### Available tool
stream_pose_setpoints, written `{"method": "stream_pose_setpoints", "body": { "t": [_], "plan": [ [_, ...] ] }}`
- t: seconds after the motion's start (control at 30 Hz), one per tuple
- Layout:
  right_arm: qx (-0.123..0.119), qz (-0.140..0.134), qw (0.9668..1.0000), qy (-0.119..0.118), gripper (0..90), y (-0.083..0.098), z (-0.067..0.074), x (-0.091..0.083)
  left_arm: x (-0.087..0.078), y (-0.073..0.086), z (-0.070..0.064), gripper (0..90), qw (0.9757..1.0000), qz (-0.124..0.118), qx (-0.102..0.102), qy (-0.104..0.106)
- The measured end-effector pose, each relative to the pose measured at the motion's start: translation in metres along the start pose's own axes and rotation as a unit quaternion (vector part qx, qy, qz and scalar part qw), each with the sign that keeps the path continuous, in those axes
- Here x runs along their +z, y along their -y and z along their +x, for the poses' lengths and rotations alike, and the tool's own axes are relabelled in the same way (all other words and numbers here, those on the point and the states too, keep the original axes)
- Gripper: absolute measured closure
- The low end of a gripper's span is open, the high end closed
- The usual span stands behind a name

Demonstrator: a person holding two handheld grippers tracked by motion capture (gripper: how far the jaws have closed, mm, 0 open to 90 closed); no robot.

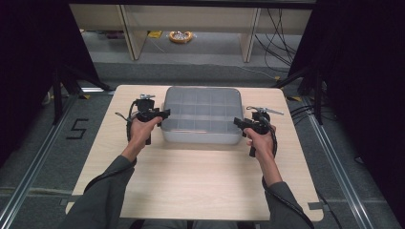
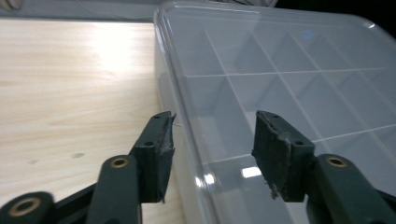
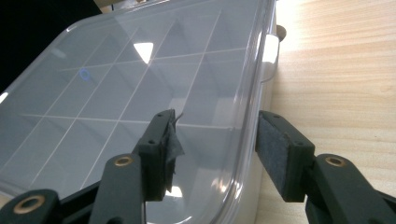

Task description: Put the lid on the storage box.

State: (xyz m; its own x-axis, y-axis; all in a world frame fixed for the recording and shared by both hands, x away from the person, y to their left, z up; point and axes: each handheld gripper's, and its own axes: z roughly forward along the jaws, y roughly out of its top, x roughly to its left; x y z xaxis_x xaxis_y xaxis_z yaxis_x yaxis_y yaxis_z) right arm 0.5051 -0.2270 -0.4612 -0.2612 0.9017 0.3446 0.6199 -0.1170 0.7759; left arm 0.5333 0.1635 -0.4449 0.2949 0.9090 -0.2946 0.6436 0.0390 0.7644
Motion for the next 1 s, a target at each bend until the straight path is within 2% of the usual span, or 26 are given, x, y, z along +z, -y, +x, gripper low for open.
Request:
{"method": "stream_pose_setpoints", "body": {
  "t": [0.03, 0.07, 0.1, 0.13, 0.17, 0.23, 0.27, 0.33, 0.43, 0.47, 0.5, 0.53, 0.57, 0.73, 0.8, 0.83, 0.9, 0.97, 1.0],
  "plan": [
    [0.006, 0.000, 1.0000, -0.004, 49.7, 0.000, 0.000, 0.000, 0.002, 0.001, 0.001, 47.5, 1.0000, 0.007, -0.005, 0.001],
    [0.019, 0.003, 0.9998, -0.009, 49.8, 0.000, 0.001, -0.001, 0.003, 0.002, 0.001, 47.2, 0.9999, 0.011, -0.001, -0.003],
    [0.016, 0.002, 0.9998, -0.008, 50.2, 0.000, 0.001, -0.001, 0.004, 0.003, 0.001, 47.2, 0.9999, 0.014, 0.003, -0.007],
    [0.001, 0.001, 1.0000, -0.002, 50.4, -0.001, -0.001, -0.001, 0.005, 0.004, 0.001, 47.2, 0.9999, 0.010, -0.004, -0.002],
    [0.026, 0.006, 0.9996, 0.000, 50.9, -0.001, 0.003, -0.002, 0.005, 0.005, 0.002, 47.3, 0.9999, 0.012, -0.008, 0.003],
    [0.021, 0.002, 0.9998, 0.006, 52.1, -0.002, 0.001, -0.001, 0.004, 0.007, 0.003, 48.0, 0.9996, 0.013, -0.020, 0.011],
    [0.025, 0.006, 0.9997, 0.003, 53.2, -0.003, 0.001, -0.003, 0.004, 0.007, 0.004, 49.3, 0.9996, 0.012, -0.017, 0.017],
    [0.014, 0.001, 0.9999, 0.007, 56.3, -0.003, 0.000, -0.002, 0.003, 0.008, 0.005, 50.4, 0.9996, 0.012, -0.016, 0.020],
    [0.014, 0.004, 0.9999, 0.002, 58.1, -0.003, 0.002, -0.003, 0.003, 0.008, 0.006, 52.2, 0.9995, 0.010, -0.020, 0.022],
    [0.006, 0.000, 1.0000, 0.006, 58.4, -0.003, 0.002, -0.002, 0.003, 0.008, 0.007, 52.9, 0.9995, 0.009, -0.020, 0.023],
    [-0.013, -0.003, 0.9999, 0.009, 58.9, -0.003, -0.001, -0.002, 0.003, 0.009, 0.007, 53.1, 0.9995, 0.007, -0.019, 0.024],
    [-0.017, -0.009, 0.9997, 0.012, 58.9, -0.003, -0.001, -0.001, 0.002, 0.010, 0.007, 53.3, 0.9996, 0.005, -0.017, 0.022],
    [-0.008, -0.006, 0.9999, 0.012, 59.0, -0.002, 0.001, -0.002, 0.002, 0.010, 0.006, 53.3, 0.9996, 0.004, -0.017, 0.023],
    [-0.014, -0.013, 0.9996, 0.022, 59.0, -0.004, 0.000, 0.001, 0.000, 0.011, 0.004, 53.7, 0.9998, 0.008, -0.007, 0.019],
    [-0.001, -0.007, 0.9998, 0.017, 59.0, -0.004, 0.002, 0.000, -0.001, 0.011, 0.004, 54.0, 0.9997, 0.007, -0.008, 0.020],
    [0.018, -0.003, 0.9997, 0.017, 59.0, -0.005, 0.005, 0.000, -0.001, 0.011, 0.004, 54.2, 0.9997, 0.008, -0.009, 0.019],
    [0.002, -0.009, 0.9997, 0.023, 58.9, -0.005, 0.002, 0.001, -0.001, 0.011, 0.004, 54.7, 0.9997, 0.008, -0.012, 0.020],
    [0.010, -0.006, 0.9999, 0.013, 59.0, -0.005, 0.001, 0.000, -0.001, 0.010, 0.005, 54.6, 0.9996, 0.009, -0.016, 0.021],
    [0.023, -0.004, 0.9995, 0.019, 58.0, -0.005, 0.002, 0.001, -0.001, 0.010, 0.005, 54.5, 0.9995, 0.009, -0.020, 0.021]
  ]
}}
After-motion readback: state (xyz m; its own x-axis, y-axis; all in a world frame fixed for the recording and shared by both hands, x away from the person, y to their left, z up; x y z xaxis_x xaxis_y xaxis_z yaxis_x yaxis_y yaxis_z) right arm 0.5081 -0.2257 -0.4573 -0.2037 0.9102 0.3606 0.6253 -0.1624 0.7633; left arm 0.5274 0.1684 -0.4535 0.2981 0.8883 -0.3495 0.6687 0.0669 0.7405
